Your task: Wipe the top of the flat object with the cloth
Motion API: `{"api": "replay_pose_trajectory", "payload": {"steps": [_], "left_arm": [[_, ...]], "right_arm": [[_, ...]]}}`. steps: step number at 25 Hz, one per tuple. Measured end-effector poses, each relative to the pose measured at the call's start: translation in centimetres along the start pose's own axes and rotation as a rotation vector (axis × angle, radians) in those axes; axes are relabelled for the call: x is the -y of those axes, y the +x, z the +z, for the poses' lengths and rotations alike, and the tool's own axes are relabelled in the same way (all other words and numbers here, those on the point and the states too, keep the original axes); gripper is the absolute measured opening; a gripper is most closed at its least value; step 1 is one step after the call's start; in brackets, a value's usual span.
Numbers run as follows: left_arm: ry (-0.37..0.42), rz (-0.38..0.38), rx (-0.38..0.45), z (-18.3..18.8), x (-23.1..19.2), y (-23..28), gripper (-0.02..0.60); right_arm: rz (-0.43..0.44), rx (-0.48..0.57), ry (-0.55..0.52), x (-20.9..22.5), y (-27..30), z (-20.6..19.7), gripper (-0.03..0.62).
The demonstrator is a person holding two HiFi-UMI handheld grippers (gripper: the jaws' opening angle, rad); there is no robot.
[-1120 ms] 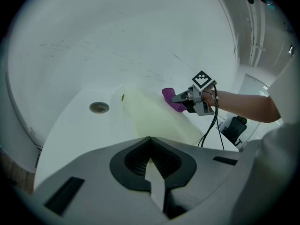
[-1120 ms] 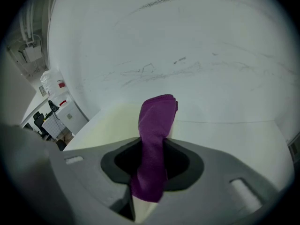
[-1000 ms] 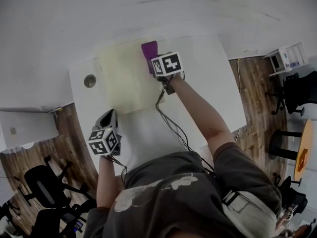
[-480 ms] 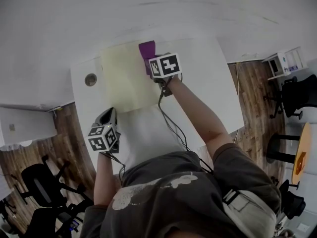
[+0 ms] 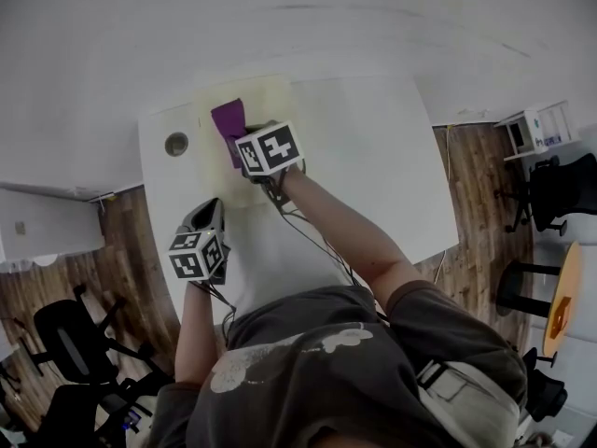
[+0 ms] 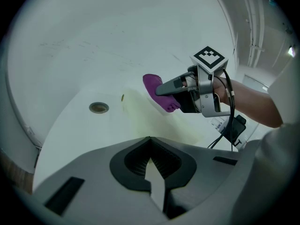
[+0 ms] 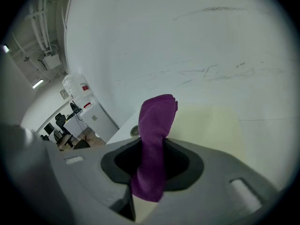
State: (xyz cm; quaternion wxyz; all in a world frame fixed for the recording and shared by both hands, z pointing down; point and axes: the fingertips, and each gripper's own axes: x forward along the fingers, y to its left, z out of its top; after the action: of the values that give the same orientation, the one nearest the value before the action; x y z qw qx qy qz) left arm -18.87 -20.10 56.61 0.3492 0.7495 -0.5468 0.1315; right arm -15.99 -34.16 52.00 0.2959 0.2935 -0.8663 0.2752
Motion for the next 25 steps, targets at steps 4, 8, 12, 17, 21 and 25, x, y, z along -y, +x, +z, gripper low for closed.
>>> {"api": "replay_pose_trajectory", "payload": {"steps": [4, 8, 12, 17, 21, 25], "left_arm": [[-0.001, -0.003, -0.001, 0.0, -0.1, -0.1, -0.003], [0.000, -0.002, 0.001, 0.1, -0.1, 0.1, -0.005], [-0.001, -0.003, 0.004, 0.1, -0.2, 0.1, -0.005], [-0.003, -0.003, 0.004, 0.0, -0.3, 0.0, -0.005], [-0.004, -0.001, 0.006, 0.1, -0.2, 0.1, -0.003], [-0.011, -0.003, 0.010, 0.0, -0.3, 0.0, -0.005]], "right_arm": [[0.053, -0.025, -0.020, -3.5, 1.5, -0.8, 0.118], [0.074, -0.048, -0.020, -5.0, 2.7, -1.7, 0.118], [0.066, -0.084, -0.038, -5.6, 3.6, -2.7, 0.118], [0.051, -0.098, -0.046, -5.4, 4.1, -3.2, 0.118], [0.043, -0.090, -0.036, -4.4, 3.7, -3.1, 0.118], [0.023, -0.083, -0.025, -3.0, 3.0, -3.3, 0.119]]}}
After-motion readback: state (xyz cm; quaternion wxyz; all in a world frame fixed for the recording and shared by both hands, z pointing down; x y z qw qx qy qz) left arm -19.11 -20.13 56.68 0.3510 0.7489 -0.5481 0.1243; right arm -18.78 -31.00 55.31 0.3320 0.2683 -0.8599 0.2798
